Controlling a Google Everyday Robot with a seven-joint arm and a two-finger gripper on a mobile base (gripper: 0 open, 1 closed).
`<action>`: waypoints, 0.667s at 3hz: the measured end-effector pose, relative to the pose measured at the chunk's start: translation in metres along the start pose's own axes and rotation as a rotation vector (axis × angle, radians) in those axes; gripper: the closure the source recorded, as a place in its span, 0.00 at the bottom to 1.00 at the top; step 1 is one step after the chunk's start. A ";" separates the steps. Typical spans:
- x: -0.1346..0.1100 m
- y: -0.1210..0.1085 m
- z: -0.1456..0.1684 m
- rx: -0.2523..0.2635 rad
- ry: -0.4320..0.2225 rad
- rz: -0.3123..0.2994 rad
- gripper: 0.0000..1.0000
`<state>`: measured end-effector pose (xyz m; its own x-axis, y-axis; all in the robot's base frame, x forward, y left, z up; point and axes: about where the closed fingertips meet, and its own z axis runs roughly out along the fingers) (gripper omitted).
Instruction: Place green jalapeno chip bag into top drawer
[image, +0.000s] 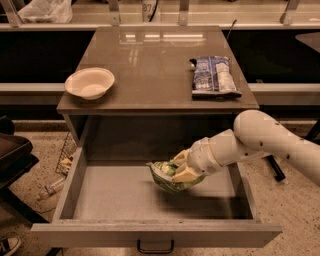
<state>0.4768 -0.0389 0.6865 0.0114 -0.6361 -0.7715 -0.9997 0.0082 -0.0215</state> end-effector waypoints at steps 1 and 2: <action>0.000 0.001 0.001 -0.003 0.000 -0.001 0.31; -0.001 0.002 0.004 -0.009 -0.001 -0.003 0.00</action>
Offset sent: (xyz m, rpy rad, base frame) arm -0.0005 0.0011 -0.0005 0.0003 0.0011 0.0026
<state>0.4752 -0.0351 0.6850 0.0141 -0.6353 -0.7721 -0.9998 -0.0005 -0.0178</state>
